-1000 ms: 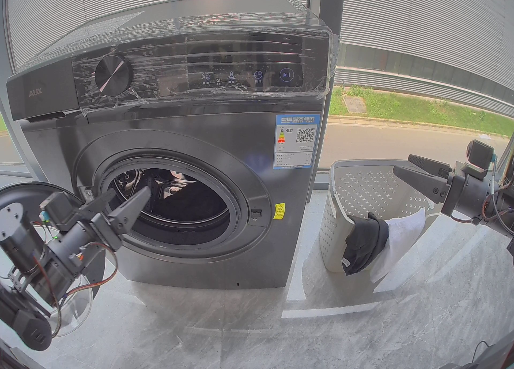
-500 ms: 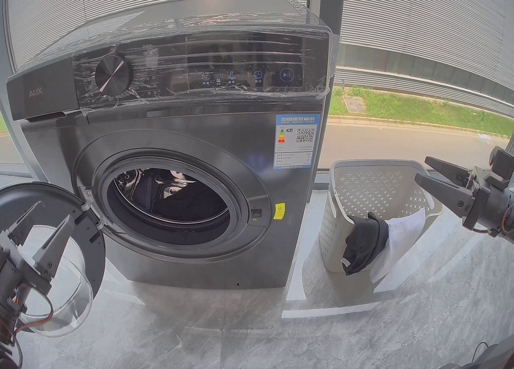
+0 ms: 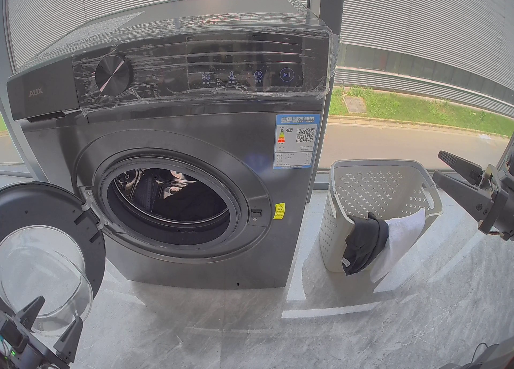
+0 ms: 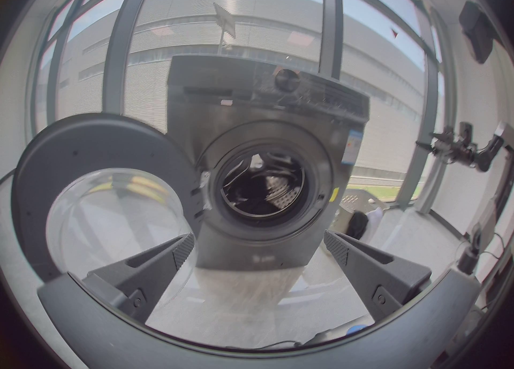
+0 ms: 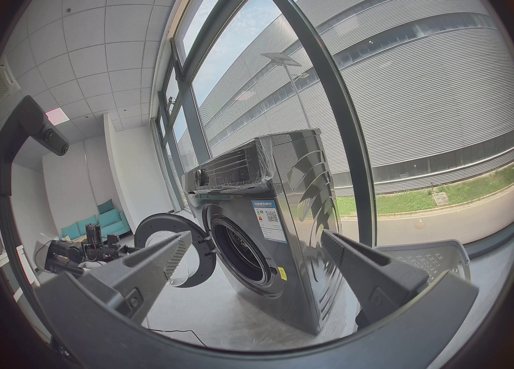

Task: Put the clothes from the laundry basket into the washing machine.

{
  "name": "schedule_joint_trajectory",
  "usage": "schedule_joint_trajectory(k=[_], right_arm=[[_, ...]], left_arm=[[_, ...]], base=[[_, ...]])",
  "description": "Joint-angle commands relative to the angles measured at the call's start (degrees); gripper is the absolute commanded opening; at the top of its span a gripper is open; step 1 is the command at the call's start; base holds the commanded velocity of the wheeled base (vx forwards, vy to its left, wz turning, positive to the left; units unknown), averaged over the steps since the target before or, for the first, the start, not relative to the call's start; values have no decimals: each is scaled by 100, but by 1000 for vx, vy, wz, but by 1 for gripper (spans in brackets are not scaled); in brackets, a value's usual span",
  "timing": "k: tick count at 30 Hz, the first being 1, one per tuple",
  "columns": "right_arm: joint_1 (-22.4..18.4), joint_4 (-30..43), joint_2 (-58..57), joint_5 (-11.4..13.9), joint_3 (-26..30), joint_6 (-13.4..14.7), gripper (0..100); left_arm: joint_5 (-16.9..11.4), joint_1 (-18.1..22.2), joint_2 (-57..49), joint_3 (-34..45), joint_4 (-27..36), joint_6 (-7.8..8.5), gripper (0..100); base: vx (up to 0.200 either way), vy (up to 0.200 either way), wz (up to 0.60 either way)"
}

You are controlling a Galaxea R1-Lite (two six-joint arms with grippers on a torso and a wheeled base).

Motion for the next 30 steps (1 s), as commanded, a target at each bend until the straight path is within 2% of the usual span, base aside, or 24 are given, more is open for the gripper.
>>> schedule_joint_trajectory(k=[1,3,8,15,21,27,30], right_arm=[[-25,-5,-305,16,48,-5,100],[-34,-5,-313,16,57,4,100],[-42,-5,-313,8,66,4,100],[-42,-5,-305,8,75,4,100],[-42,-5,-305,8,162,4,100],[-42,-5,-296,8,224,4,100],[-42,-5,-296,16,224,4,100]], left_arm=[[700,89,-1324,104,790,307,100],[700,89,-1324,104,790,342,100],[516,89,-1315,104,781,359,100],[507,89,-1315,104,781,342,100],[507,89,-1315,104,781,324,100],[568,89,-1324,104,781,377,100],[516,89,-1315,95,825,509,100]], base=[[0,0,0],[0,0,0],[-200,-200,0],[-200,-200,0],[0,0,0],[0,0,0],[0,0,0]])
